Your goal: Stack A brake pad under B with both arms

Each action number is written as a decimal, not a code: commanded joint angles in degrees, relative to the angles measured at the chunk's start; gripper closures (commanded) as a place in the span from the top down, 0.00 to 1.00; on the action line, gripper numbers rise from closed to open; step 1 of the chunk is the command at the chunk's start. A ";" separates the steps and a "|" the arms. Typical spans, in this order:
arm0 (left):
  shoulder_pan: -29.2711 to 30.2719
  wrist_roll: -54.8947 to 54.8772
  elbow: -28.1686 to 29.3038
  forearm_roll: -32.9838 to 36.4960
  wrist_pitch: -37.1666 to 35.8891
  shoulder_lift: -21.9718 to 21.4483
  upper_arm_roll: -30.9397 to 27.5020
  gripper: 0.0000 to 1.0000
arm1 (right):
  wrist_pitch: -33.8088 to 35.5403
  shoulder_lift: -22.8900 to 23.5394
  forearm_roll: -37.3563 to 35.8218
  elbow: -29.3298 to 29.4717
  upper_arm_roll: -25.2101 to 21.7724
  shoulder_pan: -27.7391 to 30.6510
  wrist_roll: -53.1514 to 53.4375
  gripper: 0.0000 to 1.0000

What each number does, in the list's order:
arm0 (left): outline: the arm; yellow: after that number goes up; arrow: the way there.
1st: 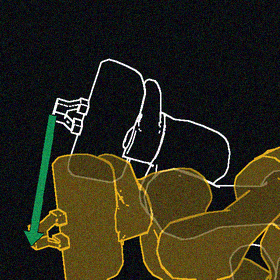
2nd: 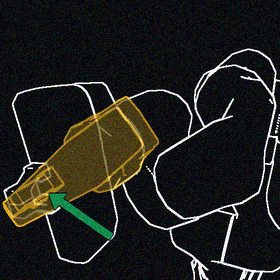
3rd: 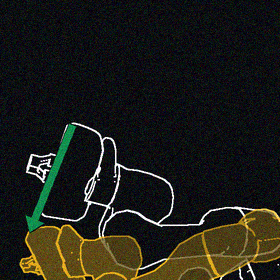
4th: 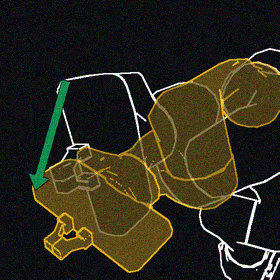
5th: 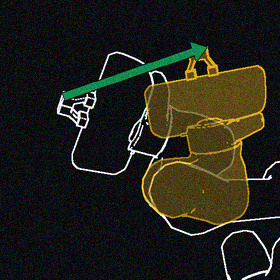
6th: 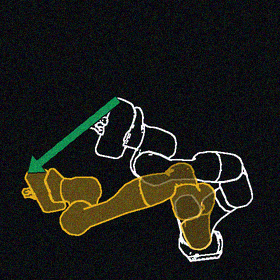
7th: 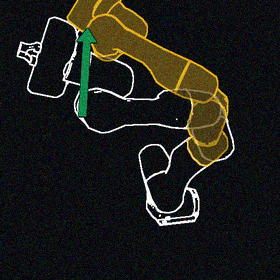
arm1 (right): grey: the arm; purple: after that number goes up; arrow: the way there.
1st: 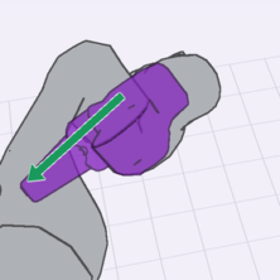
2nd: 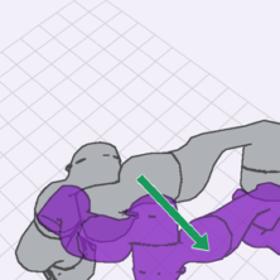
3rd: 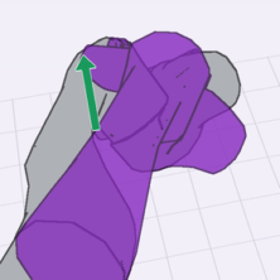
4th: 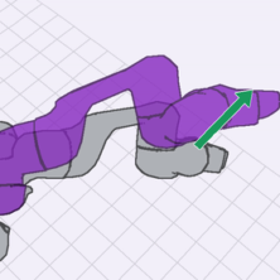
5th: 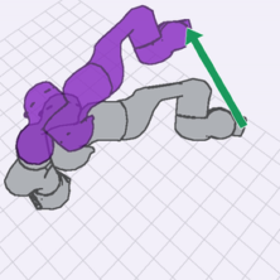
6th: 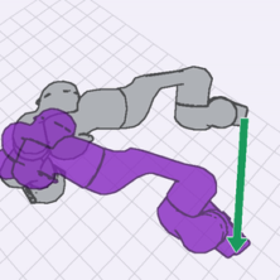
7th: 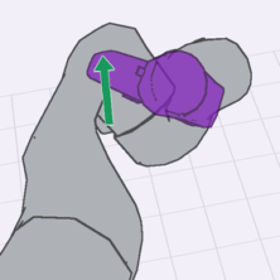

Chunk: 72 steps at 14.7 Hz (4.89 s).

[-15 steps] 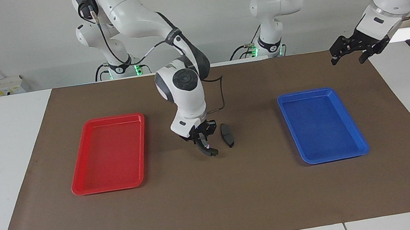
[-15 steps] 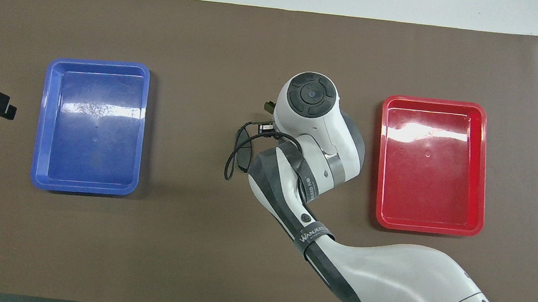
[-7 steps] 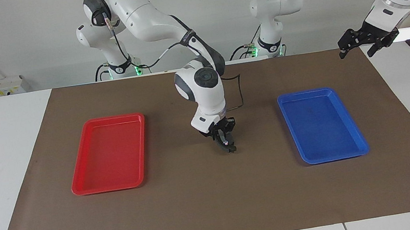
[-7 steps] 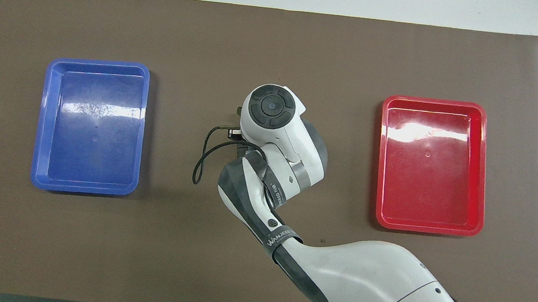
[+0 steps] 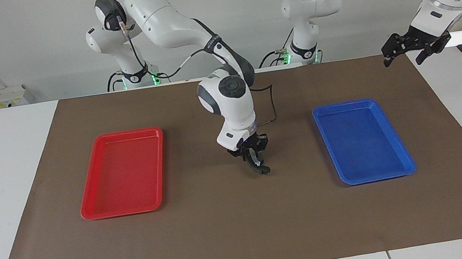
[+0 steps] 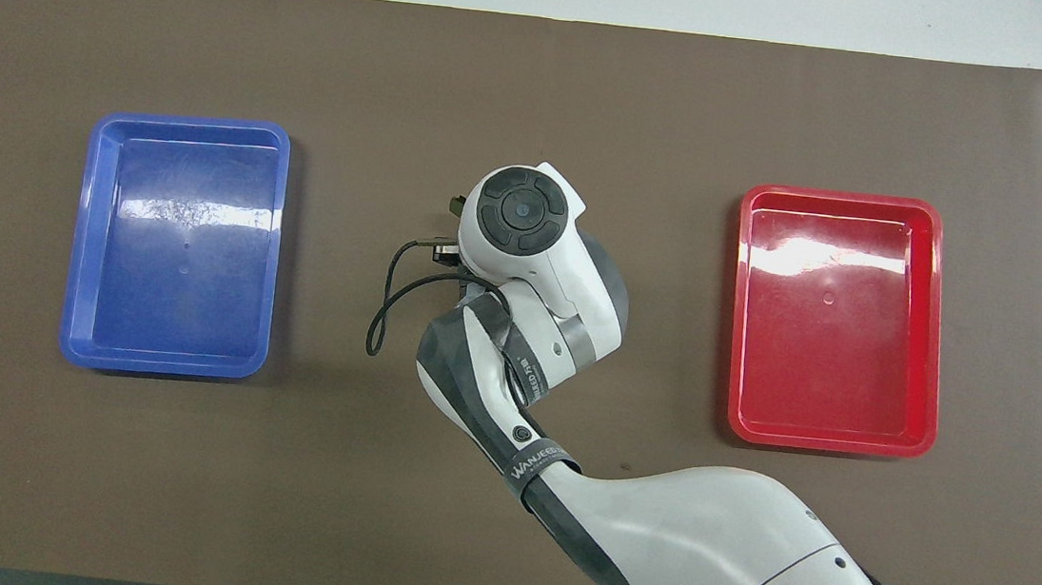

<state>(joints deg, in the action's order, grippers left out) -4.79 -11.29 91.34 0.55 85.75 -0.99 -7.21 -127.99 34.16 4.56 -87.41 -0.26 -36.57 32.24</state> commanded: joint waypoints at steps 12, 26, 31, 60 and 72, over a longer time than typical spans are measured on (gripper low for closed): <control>0.40 6.72 1.82 -1.87 1.17 -1.47 0.10 0.98 | -0.59 -0.94 -0.60 -4.26 0.26 -0.70 -0.43 0.00; 0.40 6.72 1.82 -1.78 1.17 -1.47 0.10 0.98 | 2.83 -4.52 -0.69 -4.44 -0.35 -0.09 -2.10 1.00; 0.40 6.72 1.82 -1.87 1.17 -1.47 0.10 0.98 | 7.48 -13.66 -2.18 -5.93 -0.71 8.50 -1.66 1.00; 0.40 6.63 1.82 -1.78 1.17 -1.47 0.10 0.98 | 39.93 -38.03 -7.02 -8.92 0.36 37.55 -25.48 1.00; 0.40 6.72 1.82 -1.78 1.17 -1.47 0.10 0.98 | 42.83 -36.36 -7.02 -3.91 -0.62 36.74 -27.93 1.00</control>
<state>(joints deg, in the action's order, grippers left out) -4.77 -5.14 91.35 -0.67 85.90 -0.99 -7.26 -86.13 -2.76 -2.17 -92.47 -0.88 0.09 6.35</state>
